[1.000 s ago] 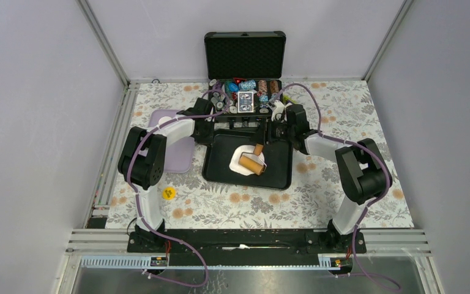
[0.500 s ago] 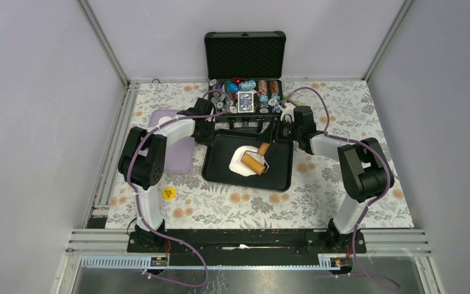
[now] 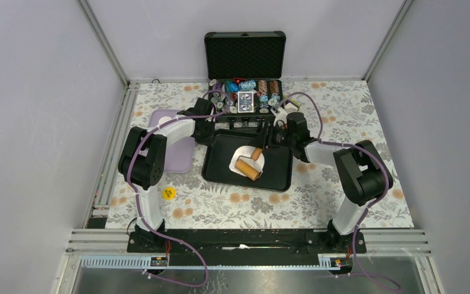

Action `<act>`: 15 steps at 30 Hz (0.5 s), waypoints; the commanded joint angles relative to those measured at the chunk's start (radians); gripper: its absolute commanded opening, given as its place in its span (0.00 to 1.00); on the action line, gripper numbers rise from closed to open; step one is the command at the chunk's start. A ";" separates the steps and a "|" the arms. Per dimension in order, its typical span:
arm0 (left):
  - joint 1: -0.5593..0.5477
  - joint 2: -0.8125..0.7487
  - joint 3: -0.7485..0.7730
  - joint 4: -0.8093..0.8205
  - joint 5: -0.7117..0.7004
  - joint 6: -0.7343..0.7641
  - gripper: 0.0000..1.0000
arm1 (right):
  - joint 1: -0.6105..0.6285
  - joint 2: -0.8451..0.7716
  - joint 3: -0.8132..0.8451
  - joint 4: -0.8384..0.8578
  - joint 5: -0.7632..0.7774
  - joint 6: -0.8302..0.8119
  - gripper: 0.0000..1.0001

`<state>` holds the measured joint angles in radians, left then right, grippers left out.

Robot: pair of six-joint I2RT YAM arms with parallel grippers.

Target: Roll out the dumpling wrappers from the dough

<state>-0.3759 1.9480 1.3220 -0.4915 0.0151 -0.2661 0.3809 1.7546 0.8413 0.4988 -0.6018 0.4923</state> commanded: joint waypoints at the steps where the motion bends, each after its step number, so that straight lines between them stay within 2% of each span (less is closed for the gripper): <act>1: -0.009 0.031 -0.017 -0.037 -0.056 0.035 0.00 | 0.076 0.076 -0.068 -0.127 0.155 -0.156 0.00; 8: -0.009 0.029 -0.019 -0.035 -0.054 0.036 0.00 | 0.084 0.068 -0.073 -0.099 0.167 -0.140 0.00; 12: -0.009 0.030 -0.020 -0.035 -0.053 0.036 0.00 | 0.023 0.007 -0.015 -0.096 0.030 -0.093 0.00; 15: -0.009 0.030 -0.019 -0.035 -0.053 0.036 0.00 | -0.036 -0.073 -0.007 -0.021 0.021 -0.037 0.00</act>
<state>-0.3786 1.9480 1.3220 -0.4911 0.0147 -0.2588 0.4271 1.7565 0.8310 0.5014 -0.6346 0.5213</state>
